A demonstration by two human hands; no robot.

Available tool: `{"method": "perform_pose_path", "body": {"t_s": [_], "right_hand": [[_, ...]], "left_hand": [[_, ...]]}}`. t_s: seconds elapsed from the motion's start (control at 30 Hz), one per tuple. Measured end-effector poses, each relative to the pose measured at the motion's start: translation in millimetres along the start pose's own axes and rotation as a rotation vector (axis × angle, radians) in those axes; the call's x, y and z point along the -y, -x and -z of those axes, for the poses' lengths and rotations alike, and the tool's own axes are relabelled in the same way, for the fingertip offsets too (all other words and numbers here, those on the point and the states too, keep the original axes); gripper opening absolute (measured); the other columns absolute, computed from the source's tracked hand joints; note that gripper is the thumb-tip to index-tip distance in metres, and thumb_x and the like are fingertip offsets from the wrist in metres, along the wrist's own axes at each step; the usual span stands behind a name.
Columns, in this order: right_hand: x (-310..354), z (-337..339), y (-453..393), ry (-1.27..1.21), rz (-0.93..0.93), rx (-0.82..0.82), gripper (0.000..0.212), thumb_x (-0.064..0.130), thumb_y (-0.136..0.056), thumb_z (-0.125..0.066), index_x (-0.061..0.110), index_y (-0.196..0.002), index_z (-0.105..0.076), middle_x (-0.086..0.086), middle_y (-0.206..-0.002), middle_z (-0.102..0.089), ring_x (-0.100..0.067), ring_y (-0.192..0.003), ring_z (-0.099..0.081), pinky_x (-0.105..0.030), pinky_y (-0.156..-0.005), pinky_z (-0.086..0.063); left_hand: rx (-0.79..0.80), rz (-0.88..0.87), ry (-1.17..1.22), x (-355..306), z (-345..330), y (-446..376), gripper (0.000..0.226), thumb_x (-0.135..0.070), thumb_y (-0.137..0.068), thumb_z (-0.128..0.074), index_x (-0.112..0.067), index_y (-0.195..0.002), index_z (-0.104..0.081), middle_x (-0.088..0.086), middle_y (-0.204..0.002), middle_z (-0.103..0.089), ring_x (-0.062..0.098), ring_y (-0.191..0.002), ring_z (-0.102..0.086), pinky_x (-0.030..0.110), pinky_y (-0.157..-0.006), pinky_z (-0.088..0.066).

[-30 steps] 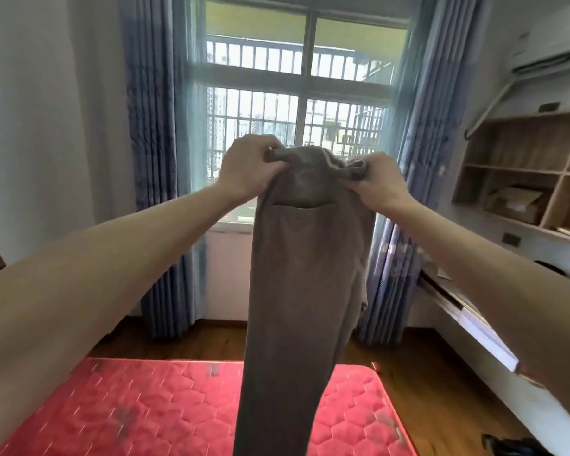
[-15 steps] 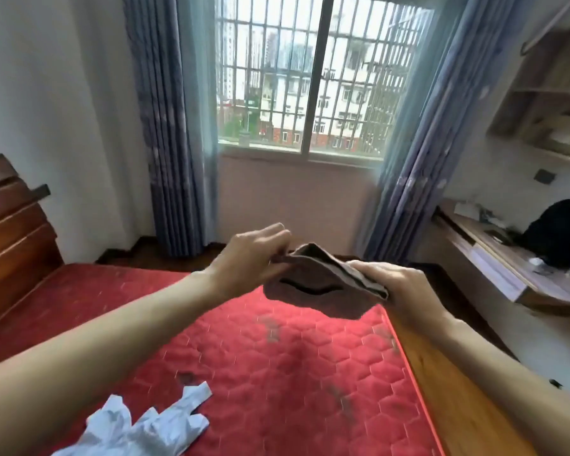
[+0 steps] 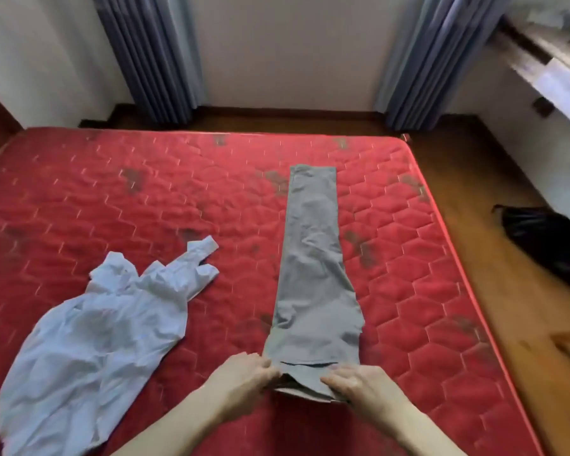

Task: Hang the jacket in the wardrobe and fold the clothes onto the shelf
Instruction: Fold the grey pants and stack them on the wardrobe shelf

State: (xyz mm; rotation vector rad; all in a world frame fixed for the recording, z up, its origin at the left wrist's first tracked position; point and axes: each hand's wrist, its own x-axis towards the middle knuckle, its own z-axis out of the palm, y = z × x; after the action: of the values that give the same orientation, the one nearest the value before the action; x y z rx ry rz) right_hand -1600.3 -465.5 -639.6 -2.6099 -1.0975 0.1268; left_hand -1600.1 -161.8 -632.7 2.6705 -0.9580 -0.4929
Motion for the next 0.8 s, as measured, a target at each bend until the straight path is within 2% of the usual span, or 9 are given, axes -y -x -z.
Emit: {"method": "perform_pose_path", "body": {"t_s": [0.07,0.23,0.27,0.37,0.43,0.57,0.63,0.7,0.8], "right_hand": [[9.2,-32.9,33.1,0.005,0.044,0.015,0.008,0.024,-0.089,-0.064,0.03,-0.085,-0.068,0.018,-0.087,-0.068,-0.003,-0.094,-0.068,-0.017,-0.064,-0.054],[25.3,-103.5,103.5,0.083,0.052,-0.027,0.061,0.021,-0.115,-0.022,0.023,-0.086,-0.075,0.013,-0.094,-0.072,-0.007,-0.101,-0.069,-0.015,-0.083,-0.05],[27.9,-116.6,115.4,0.085,0.017,-0.012,0.061,0.02,-0.115,-0.023,0.023,-0.086,-0.077,0.011,-0.095,-0.074,-0.007,-0.099,-0.07,-0.015,-0.082,-0.052],[35.0,-148.5,146.0,0.035,-0.103,0.197,0.026,0.041,-0.094,-0.051,0.028,-0.101,-0.071,0.013,-0.105,-0.073,-0.007,-0.1,-0.069,-0.02,-0.071,-0.059],[41.5,-164.8,155.6,-0.001,-0.188,0.271,0.03,0.05,-0.088,-0.056,0.028,-0.107,-0.062,0.011,-0.109,-0.068,-0.011,-0.093,-0.069,-0.026,-0.064,-0.059],[37.1,-180.3,129.2,0.058,-0.287,0.002,0.031,0.027,-0.102,-0.05,0.014,-0.126,-0.065,-0.003,-0.134,-0.064,-0.023,-0.12,-0.063,-0.035,-0.091,-0.057],[29.4,-192.4,107.5,0.074,-0.327,-0.055,0.044,0.026,-0.106,-0.049,0.01,-0.146,-0.056,-0.007,-0.156,-0.05,-0.024,-0.145,-0.047,-0.038,-0.114,-0.044],[19.3,-208.2,93.7,0.089,-0.358,-0.039,0.054,0.032,-0.108,-0.046,0.013,-0.159,-0.041,-0.005,-0.169,-0.033,-0.022,-0.157,-0.027,-0.04,-0.126,-0.027],[-1.6,-230.1,93.6,0.124,-0.42,0.032,0.065,0.046,-0.108,-0.041,0.017,-0.164,-0.029,-0.003,-0.174,-0.019,-0.02,-0.161,-0.013,-0.047,-0.128,-0.021]], "left_hand": [[0.076,-0.078,-0.053,-15.1,-41.4,8.6,0.023,-0.04,-0.061,-0.079,-0.032,-0.075,-0.063,-0.013,-0.075,-0.058,0.007,-0.067,-0.061,0.023,-0.054,-0.044],[0.109,-0.223,-0.08,-51.2,-136.8,15.9,0.023,-0.04,-0.055,-0.075,-0.032,-0.07,-0.059,-0.015,-0.087,-0.059,0.006,-0.079,-0.053,0.021,-0.064,-0.04],[0.119,-0.229,-0.087,-57.6,-151.8,15.9,0.021,-0.038,-0.055,-0.073,-0.033,-0.071,-0.059,-0.015,-0.089,-0.06,0.007,-0.081,-0.051,0.021,-0.064,-0.041],[0.201,-0.203,-0.127,-66.1,-195.3,19.7,0.017,-0.044,-0.058,-0.061,-0.031,-0.069,-0.061,-0.014,-0.077,-0.058,0.008,-0.075,-0.058,0.021,-0.057,-0.046],[0.217,-0.19,-0.133,-68.9,-219.0,21.8,0.022,-0.05,-0.065,-0.054,-0.029,-0.071,-0.059,-0.011,-0.071,-0.06,0.011,-0.063,-0.063,0.022,-0.054,-0.048],[-0.073,-0.082,-0.118,-76.8,-235.3,3.0,0.012,-0.028,-0.083,-0.061,-0.022,-0.093,-0.06,0.0,-0.092,-0.063,0.023,-0.084,-0.062,0.035,-0.074,-0.045],[-0.195,0.028,-0.095,-79.7,-241.9,-12.2,0.03,-0.025,-0.09,-0.054,-0.013,-0.115,-0.066,0.009,-0.12,-0.067,0.029,-0.111,-0.062,0.039,-0.095,-0.044],[-0.164,0.146,-0.028,-74.4,-249.7,-24.3,0.052,-0.028,-0.096,-0.048,-0.008,-0.143,-0.056,0.012,-0.152,-0.053,0.03,-0.142,-0.048,0.045,-0.115,-0.035],[-0.093,0.138,-0.015,-57.0,-269.1,-27.5,0.068,-0.042,-0.103,-0.045,-0.012,-0.162,-0.031,0.007,-0.171,-0.024,0.027,-0.159,-0.019,0.049,-0.125,-0.023]]}}
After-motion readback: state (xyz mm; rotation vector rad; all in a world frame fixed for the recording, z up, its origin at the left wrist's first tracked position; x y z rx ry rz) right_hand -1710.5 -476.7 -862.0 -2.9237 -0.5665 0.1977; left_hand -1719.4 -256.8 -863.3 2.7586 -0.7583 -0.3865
